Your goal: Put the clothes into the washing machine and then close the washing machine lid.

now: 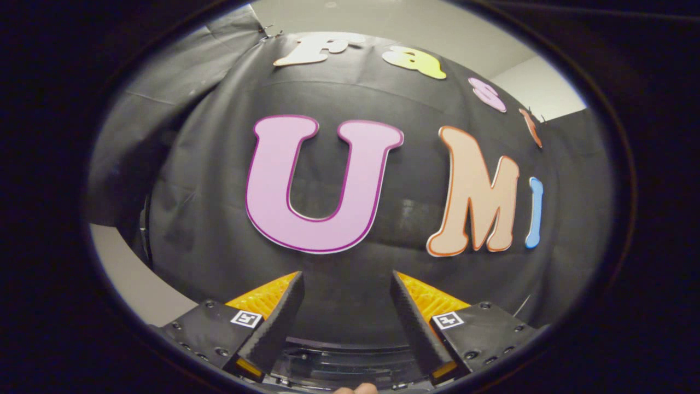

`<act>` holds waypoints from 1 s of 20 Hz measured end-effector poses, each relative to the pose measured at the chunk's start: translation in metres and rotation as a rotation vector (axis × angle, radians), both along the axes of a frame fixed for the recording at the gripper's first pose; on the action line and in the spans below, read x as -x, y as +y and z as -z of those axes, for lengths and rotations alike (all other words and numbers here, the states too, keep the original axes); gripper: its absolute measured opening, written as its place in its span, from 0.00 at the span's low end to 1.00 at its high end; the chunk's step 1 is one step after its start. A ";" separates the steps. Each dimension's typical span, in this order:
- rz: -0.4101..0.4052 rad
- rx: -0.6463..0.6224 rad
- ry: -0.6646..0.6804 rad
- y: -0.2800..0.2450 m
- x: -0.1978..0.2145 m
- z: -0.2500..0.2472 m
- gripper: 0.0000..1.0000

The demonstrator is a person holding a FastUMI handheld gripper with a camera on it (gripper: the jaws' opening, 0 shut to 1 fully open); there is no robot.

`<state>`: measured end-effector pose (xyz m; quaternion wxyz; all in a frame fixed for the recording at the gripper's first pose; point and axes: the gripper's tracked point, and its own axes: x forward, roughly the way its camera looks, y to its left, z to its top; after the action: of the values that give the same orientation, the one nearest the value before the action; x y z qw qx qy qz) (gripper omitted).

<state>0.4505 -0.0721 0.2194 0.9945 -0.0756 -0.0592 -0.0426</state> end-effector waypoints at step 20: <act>-0.047 -0.167 0.095 0.014 -0.023 0.056 0.98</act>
<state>0.4737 -0.0584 0.1635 0.9997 0.0071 -0.0098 -0.0205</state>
